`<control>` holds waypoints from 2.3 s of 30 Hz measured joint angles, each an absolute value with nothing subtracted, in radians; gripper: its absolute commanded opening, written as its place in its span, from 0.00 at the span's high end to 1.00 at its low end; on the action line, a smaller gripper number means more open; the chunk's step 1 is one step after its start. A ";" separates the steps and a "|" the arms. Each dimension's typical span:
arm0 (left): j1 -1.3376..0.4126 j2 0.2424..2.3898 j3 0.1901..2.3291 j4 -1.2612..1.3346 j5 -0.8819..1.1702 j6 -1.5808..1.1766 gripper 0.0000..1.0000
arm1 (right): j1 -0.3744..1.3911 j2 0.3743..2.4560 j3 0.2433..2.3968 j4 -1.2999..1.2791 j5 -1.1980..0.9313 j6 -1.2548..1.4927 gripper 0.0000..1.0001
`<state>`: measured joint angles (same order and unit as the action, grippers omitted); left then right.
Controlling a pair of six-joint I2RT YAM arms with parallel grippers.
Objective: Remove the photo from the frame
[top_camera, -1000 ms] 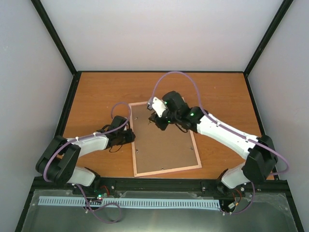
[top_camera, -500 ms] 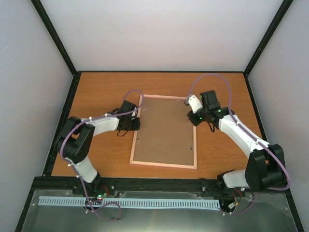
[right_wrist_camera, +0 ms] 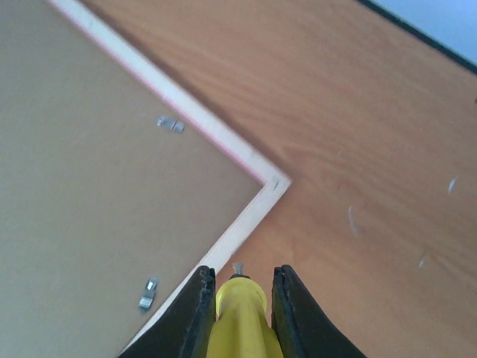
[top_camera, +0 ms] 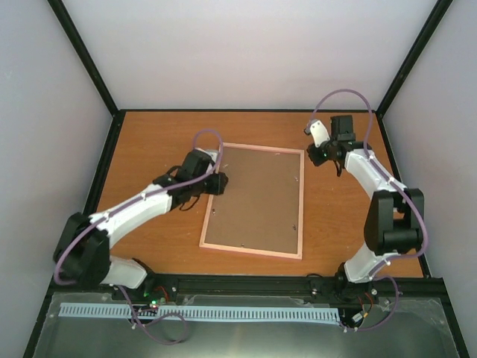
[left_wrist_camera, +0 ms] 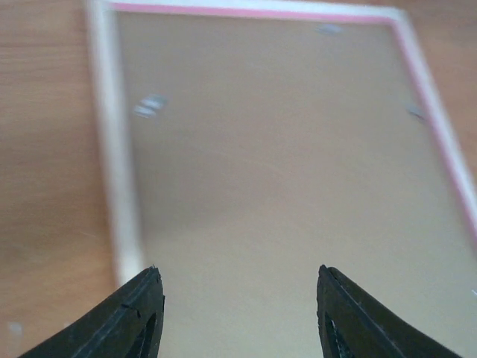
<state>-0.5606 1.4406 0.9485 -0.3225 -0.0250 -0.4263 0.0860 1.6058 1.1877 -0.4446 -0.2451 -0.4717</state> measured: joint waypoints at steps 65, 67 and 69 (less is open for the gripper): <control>-0.762 1.093 0.558 -0.580 -0.022 -1.010 0.36 | 0.084 1.407 0.957 -0.544 -0.246 -0.790 0.97; -0.761 1.099 0.550 -0.573 -0.012 -1.065 0.38 | 0.084 1.389 0.962 -0.553 -0.247 -0.781 0.97; -0.761 1.129 0.551 -0.569 -0.004 -1.117 0.39 | 0.084 1.386 0.971 -0.559 -0.253 -0.770 0.97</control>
